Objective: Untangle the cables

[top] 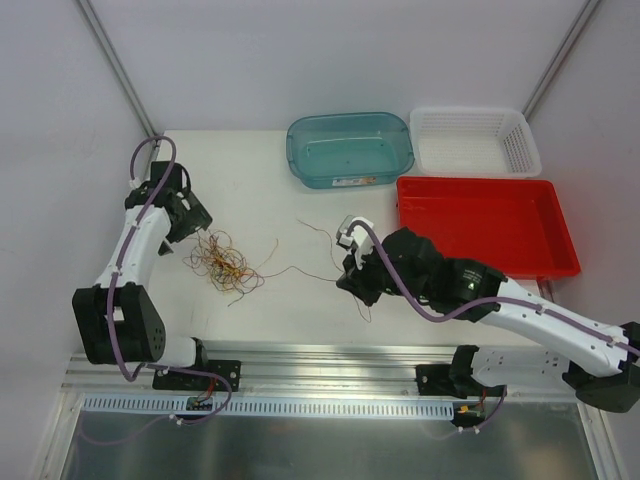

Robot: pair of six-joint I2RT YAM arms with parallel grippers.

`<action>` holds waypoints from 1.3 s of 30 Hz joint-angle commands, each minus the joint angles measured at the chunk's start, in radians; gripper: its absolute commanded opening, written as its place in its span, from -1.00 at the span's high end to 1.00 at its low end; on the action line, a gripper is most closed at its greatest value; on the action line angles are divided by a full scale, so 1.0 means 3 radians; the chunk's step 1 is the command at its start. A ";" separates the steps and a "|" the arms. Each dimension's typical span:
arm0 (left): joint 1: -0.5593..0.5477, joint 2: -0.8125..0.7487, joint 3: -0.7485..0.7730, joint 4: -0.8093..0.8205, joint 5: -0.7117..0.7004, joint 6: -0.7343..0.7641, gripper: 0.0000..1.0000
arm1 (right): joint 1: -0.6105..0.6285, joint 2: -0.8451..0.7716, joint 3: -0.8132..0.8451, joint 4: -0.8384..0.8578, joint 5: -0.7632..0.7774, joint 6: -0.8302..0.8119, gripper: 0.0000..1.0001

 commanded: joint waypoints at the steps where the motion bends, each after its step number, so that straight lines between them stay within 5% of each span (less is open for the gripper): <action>1: -0.0049 -0.0375 -0.0152 -0.0027 0.0285 0.0080 -0.98 | -0.0059 0.0042 -0.0047 0.0306 -0.0042 0.0091 0.99; 9: -0.0380 -0.1229 -0.0556 -0.0088 0.0628 -0.0271 -0.98 | -0.0141 0.0159 -0.0154 0.0526 -0.0308 0.0158 0.99; 17: -0.0852 -0.0858 -0.0746 -0.0042 0.0255 -0.0747 -0.78 | -0.0141 0.0170 -0.0257 0.0685 -0.0467 0.0245 0.99; 24: -0.0928 -0.0407 -0.0731 0.0198 0.0122 -0.1060 -0.27 | -0.0136 0.0098 -0.0390 0.0757 -0.0513 0.0306 0.99; 31: -0.0939 0.0058 -0.0746 0.0352 -0.0102 -0.1239 0.48 | -0.0131 -0.0152 -0.0451 0.0553 -0.0421 0.0271 0.99; 39: -0.0704 0.0447 -0.0613 0.0341 -0.0272 -0.1137 0.87 | -0.0136 -0.0832 -0.0252 -0.0172 0.0028 0.0107 0.98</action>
